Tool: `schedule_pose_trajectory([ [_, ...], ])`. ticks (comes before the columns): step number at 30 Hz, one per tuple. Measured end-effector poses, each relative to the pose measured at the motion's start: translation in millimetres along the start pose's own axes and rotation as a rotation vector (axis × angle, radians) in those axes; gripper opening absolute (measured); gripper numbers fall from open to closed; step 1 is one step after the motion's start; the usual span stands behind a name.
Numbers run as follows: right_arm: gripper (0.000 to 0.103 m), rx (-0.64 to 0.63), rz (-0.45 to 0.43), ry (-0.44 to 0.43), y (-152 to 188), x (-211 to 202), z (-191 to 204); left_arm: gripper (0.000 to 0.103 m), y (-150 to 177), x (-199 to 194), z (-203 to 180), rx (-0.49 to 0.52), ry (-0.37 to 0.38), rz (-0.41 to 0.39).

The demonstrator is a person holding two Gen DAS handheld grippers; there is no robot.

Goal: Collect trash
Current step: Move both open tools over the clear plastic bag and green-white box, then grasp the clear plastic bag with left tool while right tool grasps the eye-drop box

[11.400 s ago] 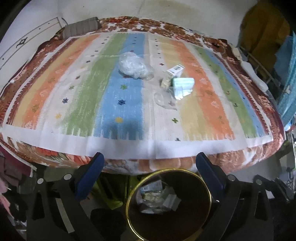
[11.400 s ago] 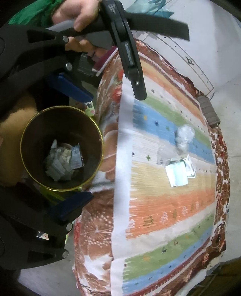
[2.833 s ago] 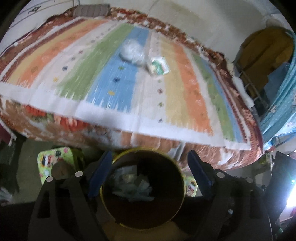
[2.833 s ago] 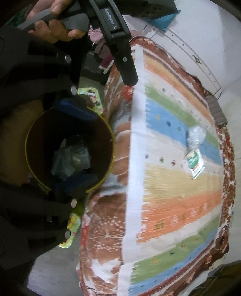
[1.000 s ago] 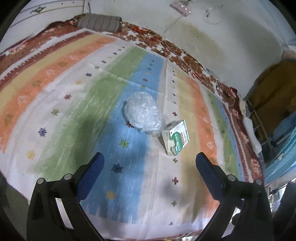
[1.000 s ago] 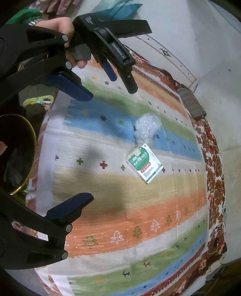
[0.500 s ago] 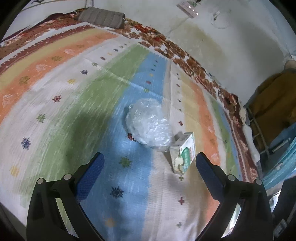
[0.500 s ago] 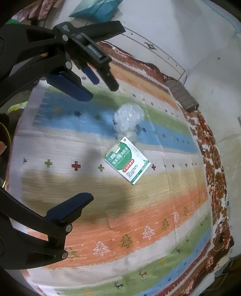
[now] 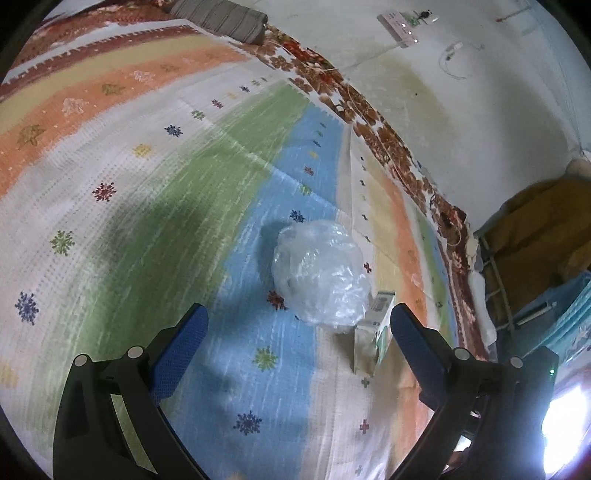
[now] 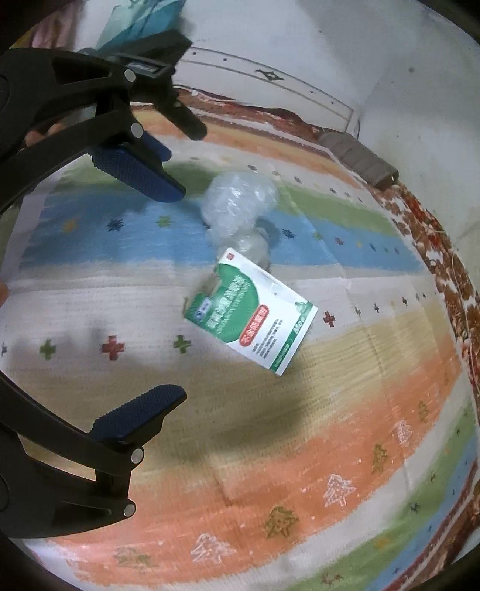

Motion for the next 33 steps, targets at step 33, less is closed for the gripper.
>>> schedule_pose_trajectory([
  [33, 0.091, 0.189, 0.042, 0.057, -43, 90, -19, 0.082, -5, 66, -2, -0.056, 0.136, 0.057],
])
Point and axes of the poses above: each gripper's, at about its wrist camera, not at the fingertips, and x roughly the way its jaws point, z to its left, y to its underside, the point moved 5 cm from there along x, roughly the way its jaws point, and after that the axes turned 3 degrees about x, right-handed, at the moved point
